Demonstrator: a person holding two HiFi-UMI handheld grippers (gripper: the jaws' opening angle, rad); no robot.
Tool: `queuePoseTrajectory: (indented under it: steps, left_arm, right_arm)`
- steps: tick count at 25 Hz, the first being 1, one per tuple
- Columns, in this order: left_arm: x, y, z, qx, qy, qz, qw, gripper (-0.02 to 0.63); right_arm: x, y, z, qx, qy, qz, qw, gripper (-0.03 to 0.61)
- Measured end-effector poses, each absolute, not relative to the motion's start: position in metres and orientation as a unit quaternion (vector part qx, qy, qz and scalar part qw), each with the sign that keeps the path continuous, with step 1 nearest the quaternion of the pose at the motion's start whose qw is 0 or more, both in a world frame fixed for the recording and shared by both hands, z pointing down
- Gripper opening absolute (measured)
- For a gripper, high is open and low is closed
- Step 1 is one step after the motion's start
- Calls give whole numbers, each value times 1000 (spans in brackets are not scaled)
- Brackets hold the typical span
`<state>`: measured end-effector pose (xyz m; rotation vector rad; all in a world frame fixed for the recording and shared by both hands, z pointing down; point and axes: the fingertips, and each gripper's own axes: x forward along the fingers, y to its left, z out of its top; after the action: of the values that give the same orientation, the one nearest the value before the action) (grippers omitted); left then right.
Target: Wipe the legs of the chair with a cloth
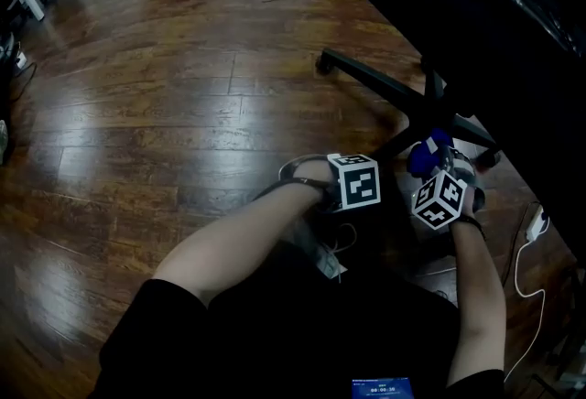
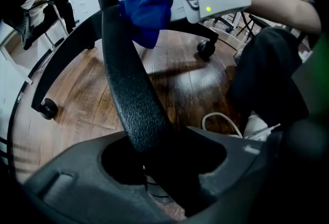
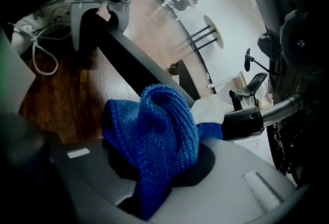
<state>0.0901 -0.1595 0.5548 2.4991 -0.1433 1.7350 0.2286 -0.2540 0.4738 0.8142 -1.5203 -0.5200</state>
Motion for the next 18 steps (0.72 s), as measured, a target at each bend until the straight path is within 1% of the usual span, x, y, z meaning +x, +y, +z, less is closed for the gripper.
queuePoseTrajectory:
  steps: [6,10,15,18]
  left_arm:
    - [87,-162,558,808,-58,586,28,212]
    - [86,-163,560,805,-63,589,28,212]
    - [85,-164,560,805,-68,589,27,212]
    - [84,-164,560,804,-71,589,27,212]
  right_arm:
    - [244,-216,478,344,-691,-200,603,78]
    - [264,-159,498,299,-690,-185,632,78]
    - [298,-74,523,259,-696,-131,657,78]
    - [308,-51,530,249,-693,-125,665,78]
